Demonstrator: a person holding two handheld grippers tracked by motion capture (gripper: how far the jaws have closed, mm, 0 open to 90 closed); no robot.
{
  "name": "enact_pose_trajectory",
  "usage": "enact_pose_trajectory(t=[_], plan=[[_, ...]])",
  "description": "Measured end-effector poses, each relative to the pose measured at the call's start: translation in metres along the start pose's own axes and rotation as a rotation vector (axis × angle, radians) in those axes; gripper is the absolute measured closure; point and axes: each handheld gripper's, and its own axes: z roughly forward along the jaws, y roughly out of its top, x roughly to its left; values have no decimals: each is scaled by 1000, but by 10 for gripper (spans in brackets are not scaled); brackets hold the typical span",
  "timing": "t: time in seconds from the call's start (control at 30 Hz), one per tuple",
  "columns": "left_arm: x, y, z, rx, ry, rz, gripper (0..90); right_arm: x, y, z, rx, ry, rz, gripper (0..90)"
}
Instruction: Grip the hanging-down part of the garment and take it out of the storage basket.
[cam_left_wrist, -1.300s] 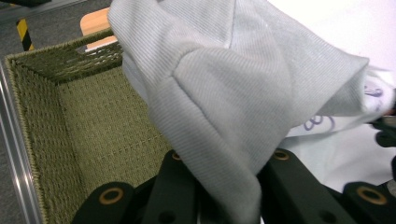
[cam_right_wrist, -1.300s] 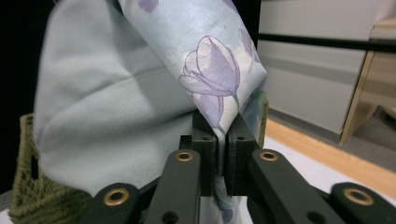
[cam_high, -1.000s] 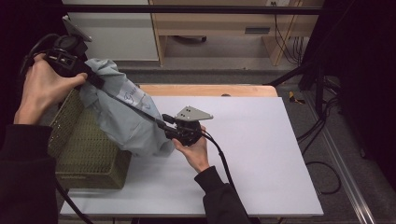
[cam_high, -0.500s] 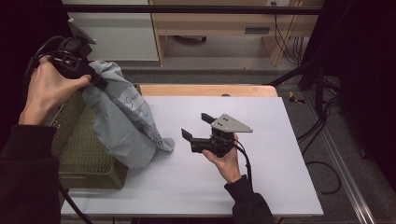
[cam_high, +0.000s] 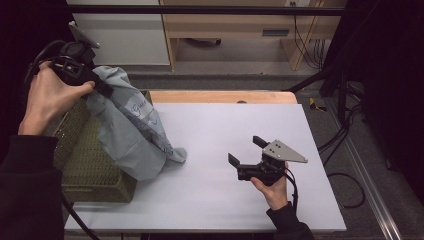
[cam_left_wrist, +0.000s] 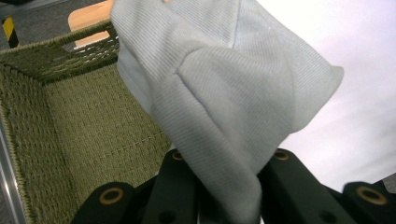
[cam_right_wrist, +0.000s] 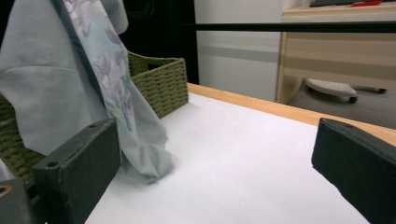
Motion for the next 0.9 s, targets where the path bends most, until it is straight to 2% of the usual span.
enact_pose_trajectory(t=[0.37, 0.43, 0.67, 0.9], plan=[[5, -3, 0, -2, -2, -8, 799, -9, -18, -34, -21, -43, -3, 1], [5, -3, 0, -3, -2, -9, 798, -12, -25, -43, -24, -57, 20, 1], [6, -3, 0, 4, 0, -9, 798, -15, -37, -55, -24, -78, 5, 1], [5, -1, 0, 4, 1, -6, 798, -16, -45, -61, -20, -91, 19, 1]])
